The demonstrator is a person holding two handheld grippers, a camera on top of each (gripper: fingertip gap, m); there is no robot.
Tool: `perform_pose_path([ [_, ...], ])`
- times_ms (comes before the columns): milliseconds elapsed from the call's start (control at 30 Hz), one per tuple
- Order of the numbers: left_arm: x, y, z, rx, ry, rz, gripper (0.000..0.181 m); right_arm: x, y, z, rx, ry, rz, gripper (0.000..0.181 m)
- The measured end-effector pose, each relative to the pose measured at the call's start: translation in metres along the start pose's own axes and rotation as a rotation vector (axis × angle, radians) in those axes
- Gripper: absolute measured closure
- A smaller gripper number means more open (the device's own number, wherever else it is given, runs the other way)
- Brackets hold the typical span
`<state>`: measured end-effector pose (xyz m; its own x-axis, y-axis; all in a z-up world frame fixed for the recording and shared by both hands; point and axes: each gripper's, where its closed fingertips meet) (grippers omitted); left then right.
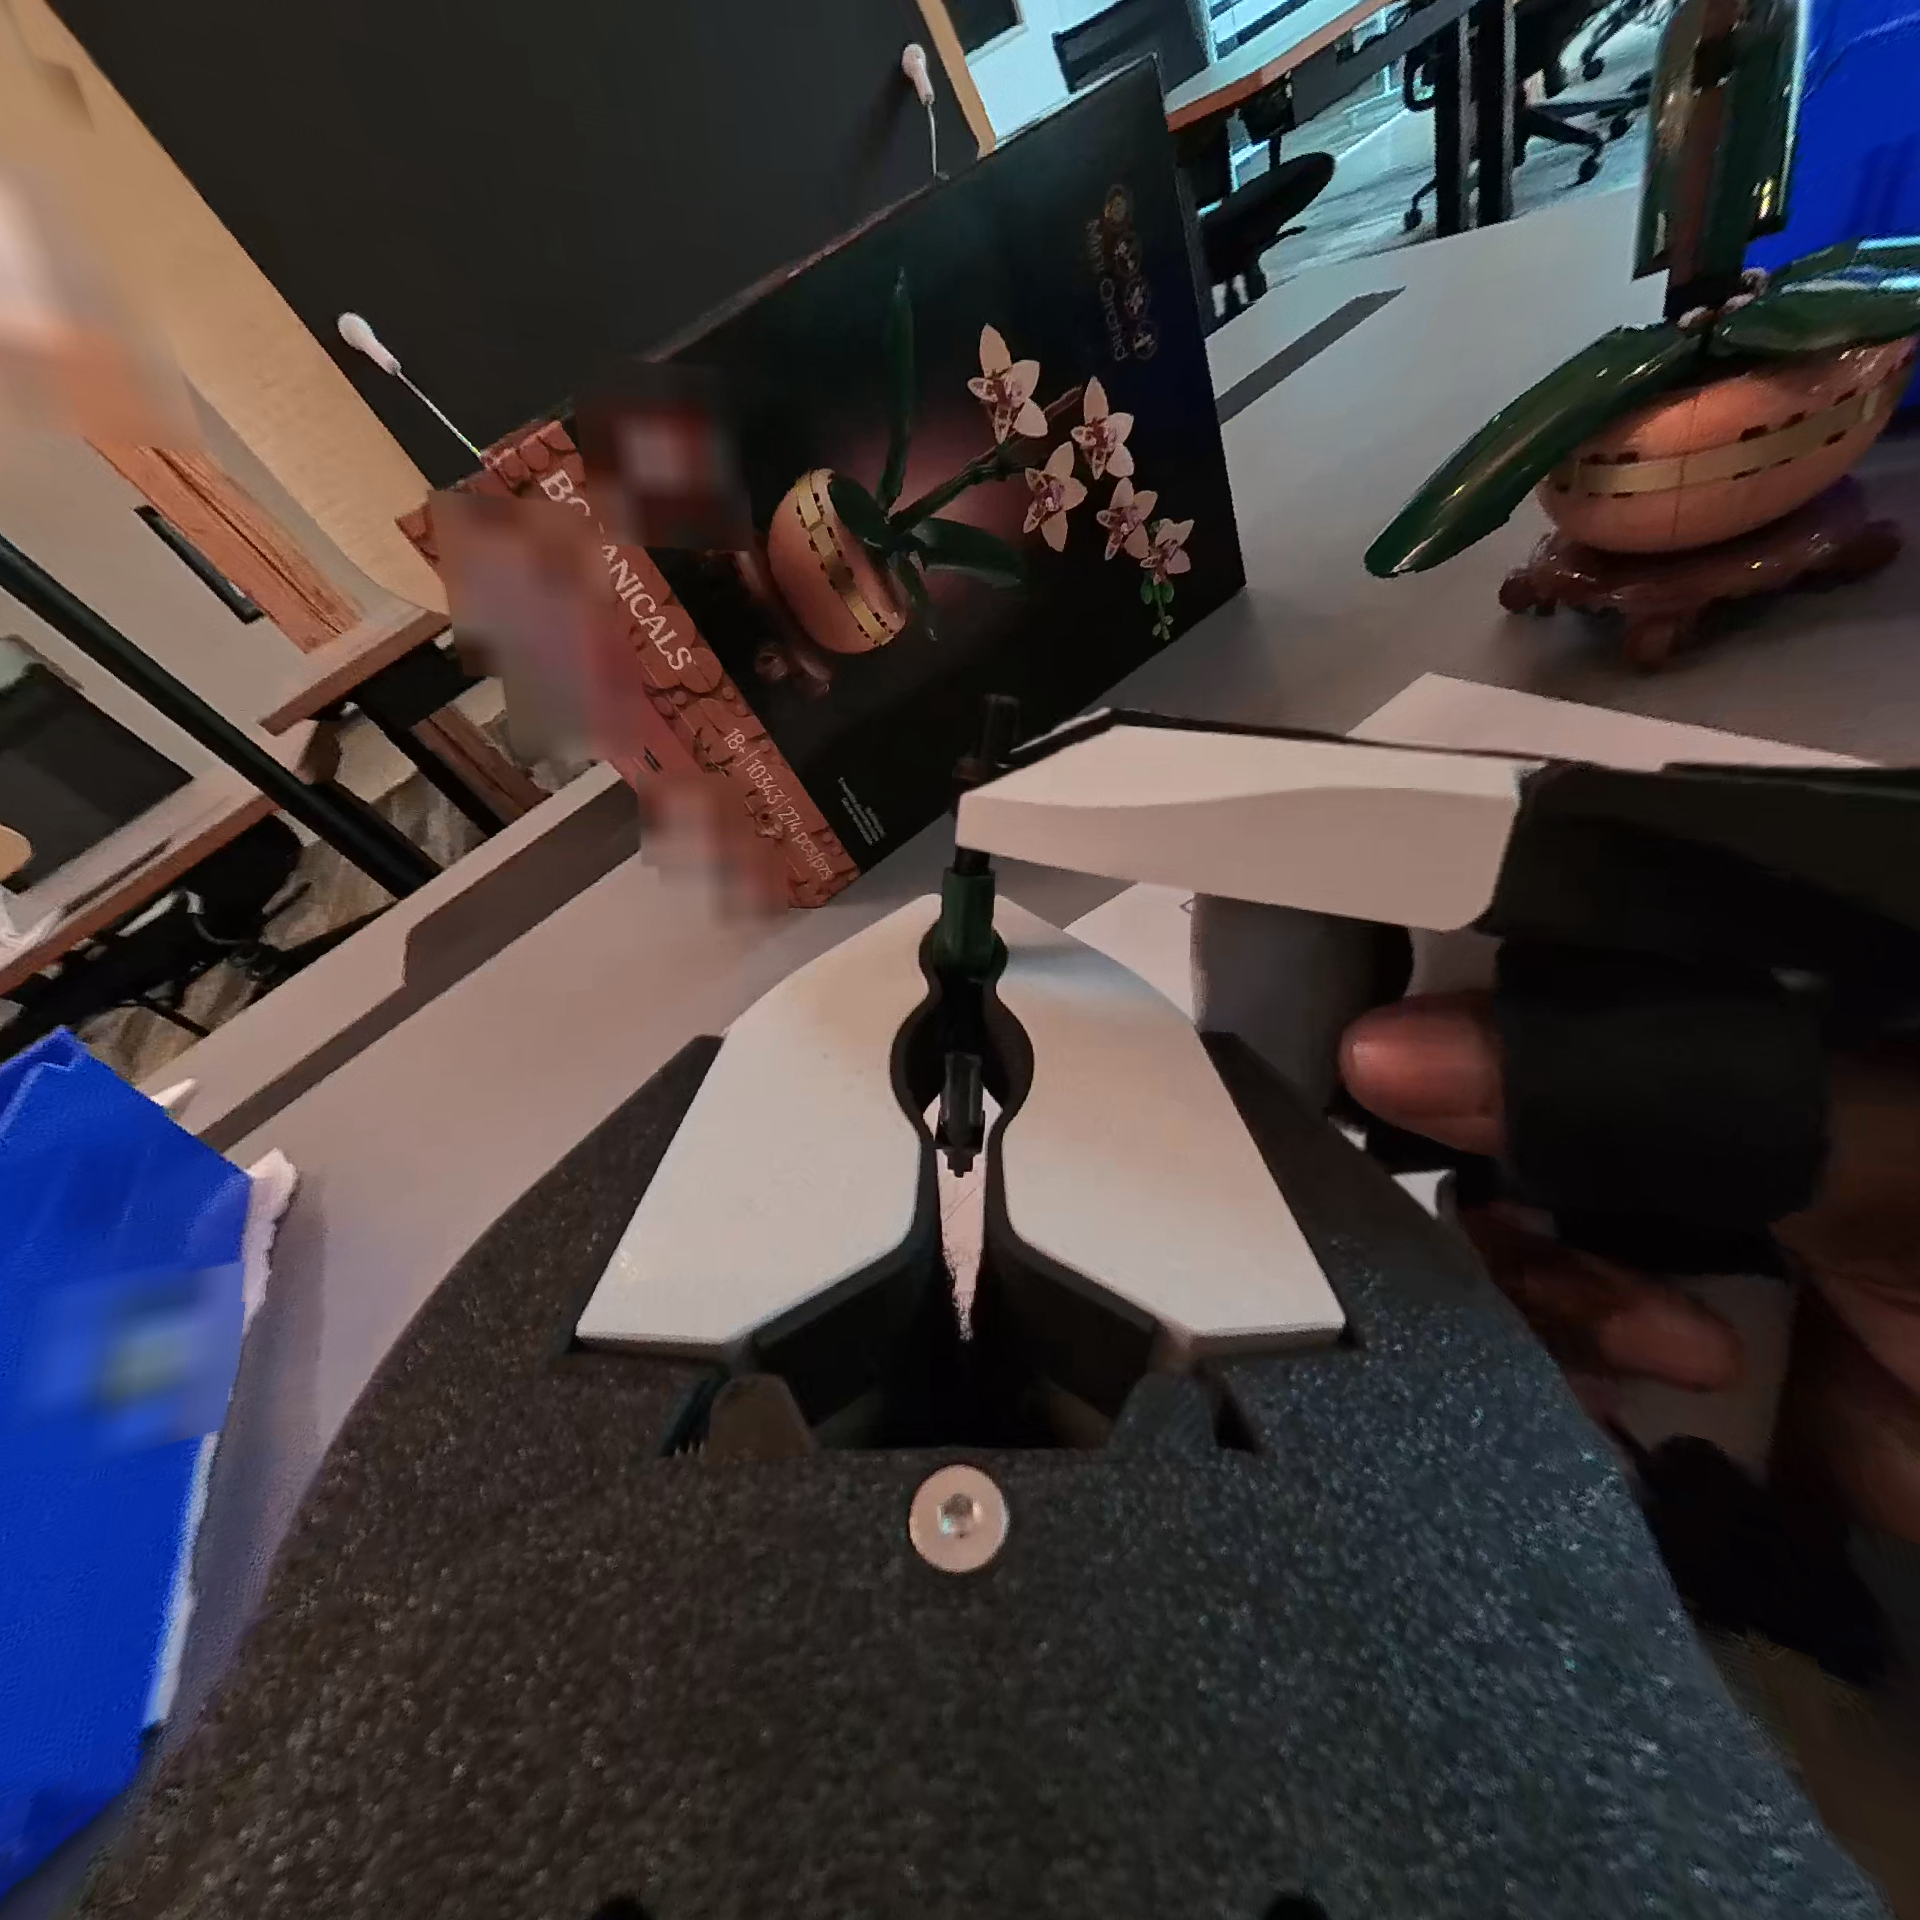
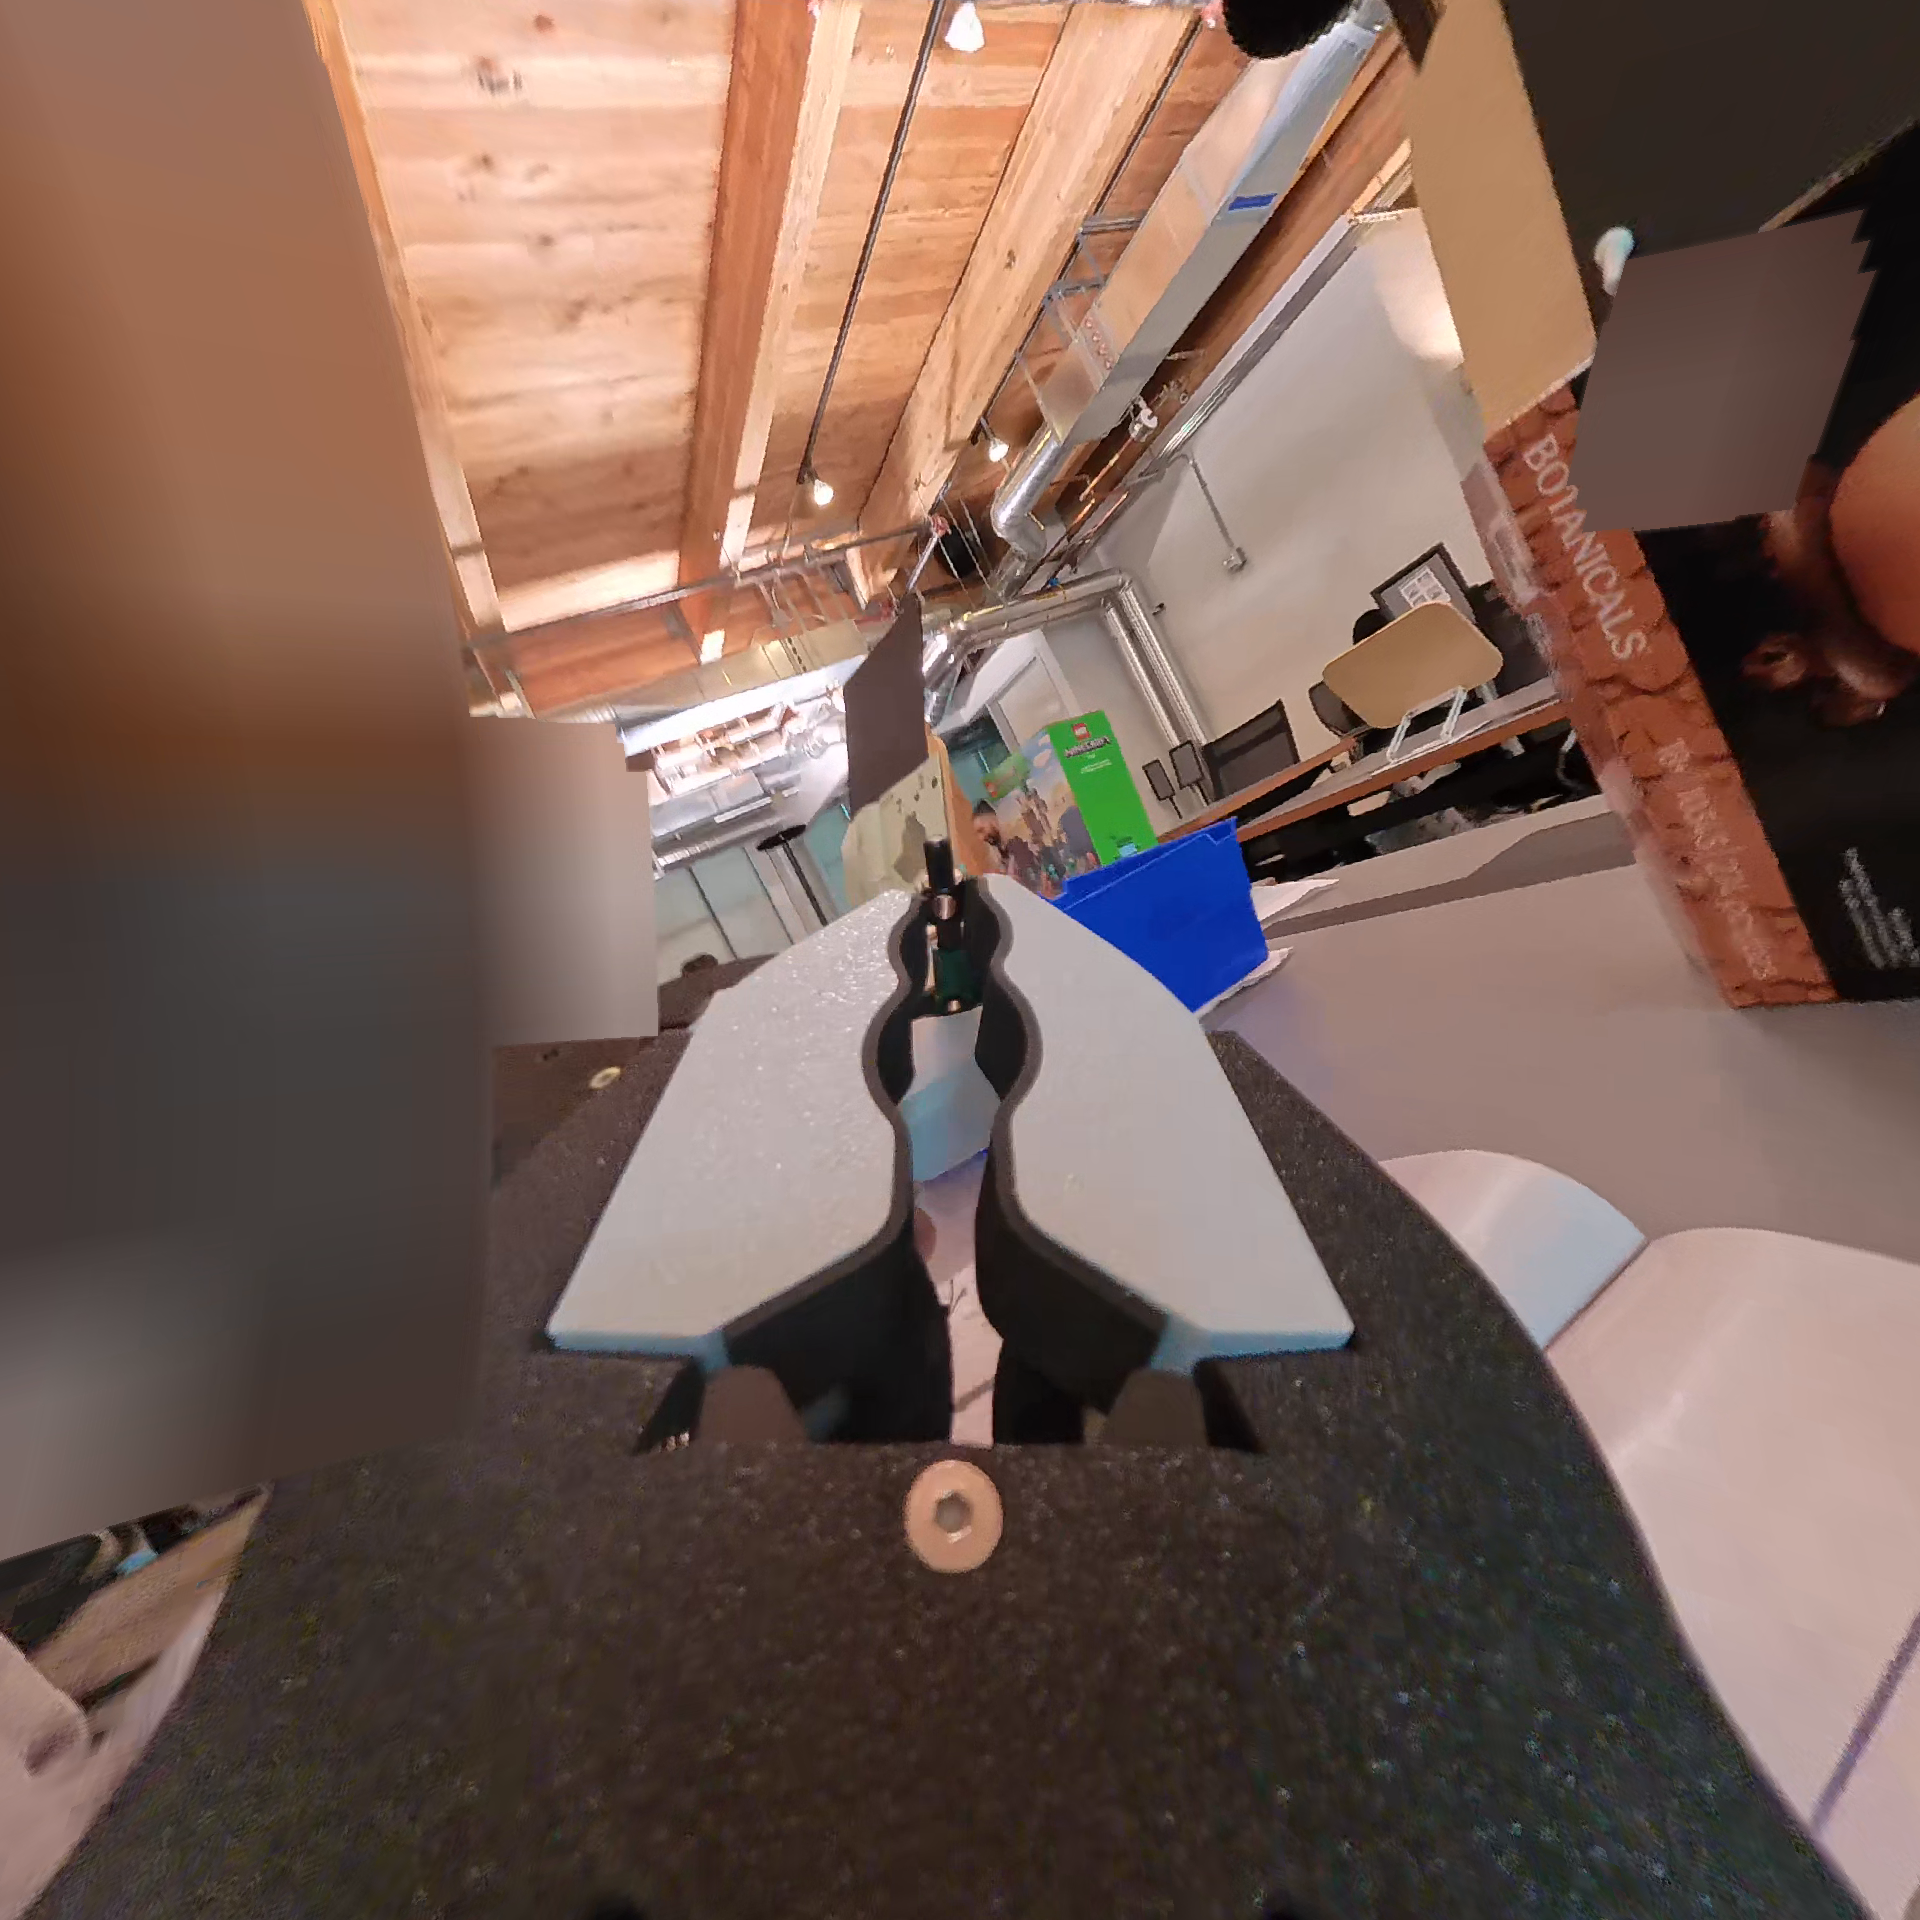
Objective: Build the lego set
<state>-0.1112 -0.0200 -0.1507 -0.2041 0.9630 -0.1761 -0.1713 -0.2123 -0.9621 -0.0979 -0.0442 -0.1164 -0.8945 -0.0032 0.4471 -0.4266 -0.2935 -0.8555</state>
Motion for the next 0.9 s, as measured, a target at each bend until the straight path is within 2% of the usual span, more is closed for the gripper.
perform_pose_path([
  [133,-0.003,-0.004,0.002,0.074,-0.045,-0.014,0.181,-0.001,-0.002,0.003,-0.093,-0.016,0.037,0.175],
  [500,-0.011,-0.019,0.007,0.201,-0.095,-0.121,0.181,-0.001,-0.007,0.013,0.002,-0.103,0.16,0.175],
  [633,-0.011,-0.018,0.006,0.299,-0.119,-0.112,0.181,-0.004,-0.006,0.012,-0.052,-0.136,0.252,0.175],
  [900,-0.01,-0.017,0.002,0.281,-0.094,-0.117,0.181,-0.008,-0.004,0.011,-0.043,-0.153,0.27,0.176],
])
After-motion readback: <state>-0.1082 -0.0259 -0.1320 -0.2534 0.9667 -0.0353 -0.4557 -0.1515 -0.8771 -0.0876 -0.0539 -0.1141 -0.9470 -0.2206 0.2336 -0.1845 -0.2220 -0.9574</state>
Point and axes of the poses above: each gripper's, where its closed fingertips meet, x out along the fingers, y out of its underside, z = x × y across the jaws, and after that the axes turned 13 degrees about -x, right-handed
